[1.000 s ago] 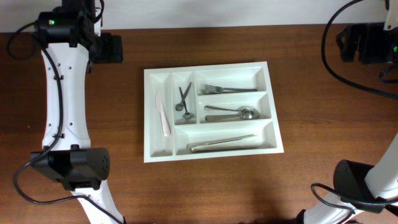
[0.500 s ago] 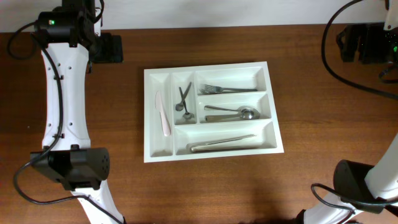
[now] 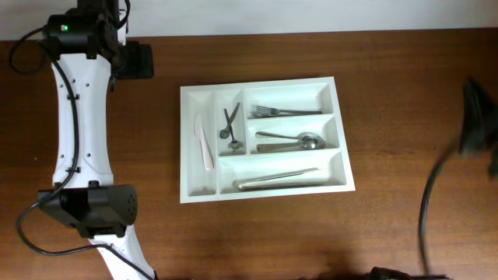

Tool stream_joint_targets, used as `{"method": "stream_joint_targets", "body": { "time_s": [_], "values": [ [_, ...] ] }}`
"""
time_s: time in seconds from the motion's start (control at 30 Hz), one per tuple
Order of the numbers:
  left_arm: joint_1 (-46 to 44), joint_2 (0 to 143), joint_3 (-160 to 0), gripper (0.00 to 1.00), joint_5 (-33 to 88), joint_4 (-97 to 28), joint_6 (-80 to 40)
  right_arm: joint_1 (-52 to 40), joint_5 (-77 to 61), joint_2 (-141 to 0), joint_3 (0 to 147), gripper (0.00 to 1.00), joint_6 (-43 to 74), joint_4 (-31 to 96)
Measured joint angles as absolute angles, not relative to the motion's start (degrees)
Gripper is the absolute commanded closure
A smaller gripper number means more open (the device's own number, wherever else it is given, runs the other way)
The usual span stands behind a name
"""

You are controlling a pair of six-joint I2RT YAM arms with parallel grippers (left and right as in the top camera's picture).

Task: Pack container

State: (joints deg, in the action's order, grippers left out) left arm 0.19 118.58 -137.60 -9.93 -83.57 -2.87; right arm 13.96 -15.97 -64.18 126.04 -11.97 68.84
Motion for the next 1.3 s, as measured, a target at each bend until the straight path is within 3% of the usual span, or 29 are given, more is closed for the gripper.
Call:
{"method": "stream_joint_targets", "body": {
  "time_s": [0.43, 0.83, 1.3],
  "values": [
    [0.19, 118.56, -137.6, 0.01, -9.96, -83.59, -2.9, 13.96, -17.69, -10.33, 40.05, 0.01, -11.94, 35.42],
    [0.19, 118.54, -137.6, 0.01, -9.93, -83.59, -2.9, 9.1, -19.2, -4.8, 14.7, 0.01, -11.94, 10.94],
    [0.19, 118.54, -137.6, 0.01, -9.93, -83.59, -2.9, 3.84, -13.93, -4.78, 4.51, 0.01, -6.74, 1.48]
  ]
}}
